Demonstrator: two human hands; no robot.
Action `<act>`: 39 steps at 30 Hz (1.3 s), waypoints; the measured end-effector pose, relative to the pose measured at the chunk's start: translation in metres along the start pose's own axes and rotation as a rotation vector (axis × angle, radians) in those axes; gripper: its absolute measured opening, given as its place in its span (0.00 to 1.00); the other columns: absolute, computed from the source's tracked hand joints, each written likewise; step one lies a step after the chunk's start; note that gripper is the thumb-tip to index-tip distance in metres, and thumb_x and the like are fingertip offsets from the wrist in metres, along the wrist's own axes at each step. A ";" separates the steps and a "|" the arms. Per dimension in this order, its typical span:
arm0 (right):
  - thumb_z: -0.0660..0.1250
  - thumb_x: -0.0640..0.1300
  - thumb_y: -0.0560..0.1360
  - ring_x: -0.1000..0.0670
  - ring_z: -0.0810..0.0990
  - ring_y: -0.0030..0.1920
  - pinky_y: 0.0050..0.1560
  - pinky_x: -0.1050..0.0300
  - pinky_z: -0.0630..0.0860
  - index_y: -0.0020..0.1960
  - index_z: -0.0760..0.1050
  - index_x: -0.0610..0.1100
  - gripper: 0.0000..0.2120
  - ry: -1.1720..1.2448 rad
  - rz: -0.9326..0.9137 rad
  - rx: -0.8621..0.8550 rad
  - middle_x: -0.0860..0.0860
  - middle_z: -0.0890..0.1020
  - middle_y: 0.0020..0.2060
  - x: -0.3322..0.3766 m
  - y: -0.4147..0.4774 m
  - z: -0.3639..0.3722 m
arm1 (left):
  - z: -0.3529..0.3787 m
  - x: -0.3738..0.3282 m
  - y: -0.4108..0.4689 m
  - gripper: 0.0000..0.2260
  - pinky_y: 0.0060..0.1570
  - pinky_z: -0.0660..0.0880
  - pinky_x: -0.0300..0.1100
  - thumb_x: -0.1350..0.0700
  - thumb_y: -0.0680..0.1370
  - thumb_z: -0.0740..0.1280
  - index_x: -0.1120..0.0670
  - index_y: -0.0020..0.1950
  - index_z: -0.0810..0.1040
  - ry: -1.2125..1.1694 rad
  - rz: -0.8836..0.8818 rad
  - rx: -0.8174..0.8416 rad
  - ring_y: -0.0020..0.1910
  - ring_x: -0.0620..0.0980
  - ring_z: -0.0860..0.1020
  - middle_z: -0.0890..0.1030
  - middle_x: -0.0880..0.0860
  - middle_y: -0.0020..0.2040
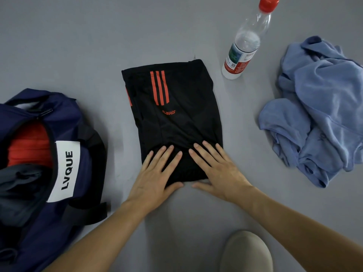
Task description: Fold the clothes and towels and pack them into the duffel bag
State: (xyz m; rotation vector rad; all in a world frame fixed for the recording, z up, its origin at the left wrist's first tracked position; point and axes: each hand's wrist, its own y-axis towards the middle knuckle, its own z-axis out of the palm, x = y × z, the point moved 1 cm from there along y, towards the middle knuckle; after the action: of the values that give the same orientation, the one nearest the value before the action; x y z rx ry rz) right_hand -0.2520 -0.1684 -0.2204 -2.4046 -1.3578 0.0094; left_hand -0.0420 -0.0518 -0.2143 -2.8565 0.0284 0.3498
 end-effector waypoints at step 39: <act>0.62 0.53 0.81 0.43 0.63 0.77 0.74 0.38 0.62 0.74 0.71 0.44 0.24 0.065 -0.035 -0.367 0.46 0.72 0.73 0.018 -0.004 -0.010 | -0.031 -0.017 0.016 0.18 0.66 0.70 0.53 0.53 0.79 0.70 0.53 0.69 0.77 -0.057 -0.062 -0.382 0.67 0.56 0.74 0.79 0.52 0.64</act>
State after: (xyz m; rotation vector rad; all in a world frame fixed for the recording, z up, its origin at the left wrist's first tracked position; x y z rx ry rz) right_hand -0.2436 -0.1555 -0.2067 -2.6460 -1.4770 -0.3534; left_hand -0.0525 -0.0756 -0.1855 -3.2112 -0.1544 0.4678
